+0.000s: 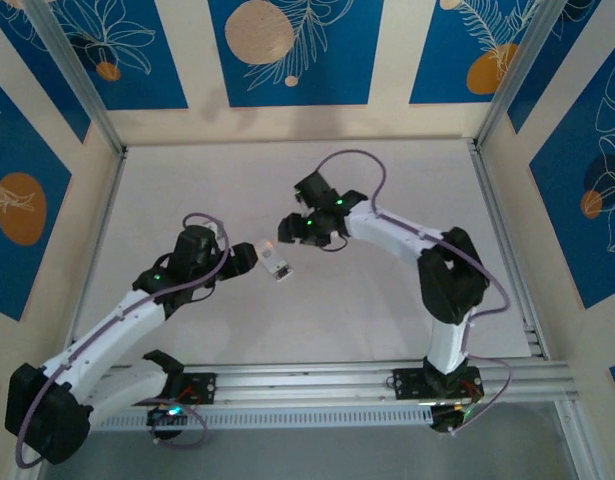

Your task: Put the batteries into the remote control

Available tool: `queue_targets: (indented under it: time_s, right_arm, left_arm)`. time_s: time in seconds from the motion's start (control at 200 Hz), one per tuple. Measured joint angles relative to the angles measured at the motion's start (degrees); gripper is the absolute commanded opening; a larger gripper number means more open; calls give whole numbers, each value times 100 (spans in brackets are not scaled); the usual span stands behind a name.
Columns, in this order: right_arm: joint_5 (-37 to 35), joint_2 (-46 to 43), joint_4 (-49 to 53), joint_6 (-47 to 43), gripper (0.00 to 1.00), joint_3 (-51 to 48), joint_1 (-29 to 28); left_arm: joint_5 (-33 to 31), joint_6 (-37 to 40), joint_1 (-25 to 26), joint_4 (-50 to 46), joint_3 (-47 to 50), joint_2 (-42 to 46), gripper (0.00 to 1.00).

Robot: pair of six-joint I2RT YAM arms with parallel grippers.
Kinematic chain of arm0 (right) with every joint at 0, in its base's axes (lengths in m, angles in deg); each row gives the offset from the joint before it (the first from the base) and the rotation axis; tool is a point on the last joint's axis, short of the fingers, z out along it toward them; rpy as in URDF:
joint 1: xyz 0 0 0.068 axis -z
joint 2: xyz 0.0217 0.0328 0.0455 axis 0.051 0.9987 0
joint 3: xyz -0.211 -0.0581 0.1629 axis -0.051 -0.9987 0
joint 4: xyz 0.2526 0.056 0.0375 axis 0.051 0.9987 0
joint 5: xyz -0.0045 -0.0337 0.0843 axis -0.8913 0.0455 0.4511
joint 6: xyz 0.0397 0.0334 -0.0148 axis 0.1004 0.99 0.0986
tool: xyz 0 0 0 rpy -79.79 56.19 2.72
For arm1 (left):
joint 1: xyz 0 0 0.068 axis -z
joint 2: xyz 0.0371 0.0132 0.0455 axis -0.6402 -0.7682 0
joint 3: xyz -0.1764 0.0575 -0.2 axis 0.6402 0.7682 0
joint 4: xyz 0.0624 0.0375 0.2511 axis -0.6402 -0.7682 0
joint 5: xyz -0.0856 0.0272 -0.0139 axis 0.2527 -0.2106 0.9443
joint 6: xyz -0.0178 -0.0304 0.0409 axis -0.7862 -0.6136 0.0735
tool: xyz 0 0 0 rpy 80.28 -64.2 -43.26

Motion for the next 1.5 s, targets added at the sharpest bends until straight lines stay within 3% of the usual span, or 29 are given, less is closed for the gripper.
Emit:
queue_targets:
  time_s: [0.21, 0.365, 0.46, 0.67, 0.9, 1.0, 1.19, 1.321, 1.501]
  right_arm:
    - [-874, 225, 291, -181, 80, 334, 898]
    - [-1233, 1067, 546, -76, 81, 717, 1290]
    - [-1266, 1432, 592, -48, 81, 846, 1362]
    - [-1191, 1711, 691, 15, 72, 1084, 1360]
    - [-1113, 1834, 739, -44, 75, 1139, 1266]
    - [-1014, 1845, 741, -608, 75, 1150, 1252]
    - [-673, 1755, 750, -2778, 81, 1169, 1252]
    - [-542, 1692, 1069, -4286, 80, 1274, 1287]
    - [-487, 1814, 1429, -5661, 80, 1665, 1447]
  left_arm:
    - [-26, 87, -2, -4, 15, 142, 81]
    - [-44, 166, -7, -9, 15, 151, 93]
    - [-42, 195, -11, -13, 17, 179, 100]
    - [-46, 254, -11, -17, 61, 254, 100]
    - [-44, 256, -11, -20, 133, 238, 100]
    - [-44, 282, -11, -24, 133, 240, 100]
    - [-46, 295, -11, -68, 160, 293, 100]
    - [-42, 295, -11, -63, 199, 317, 100]
    - [-39, 306, -11, -72, 199, 219, 100]
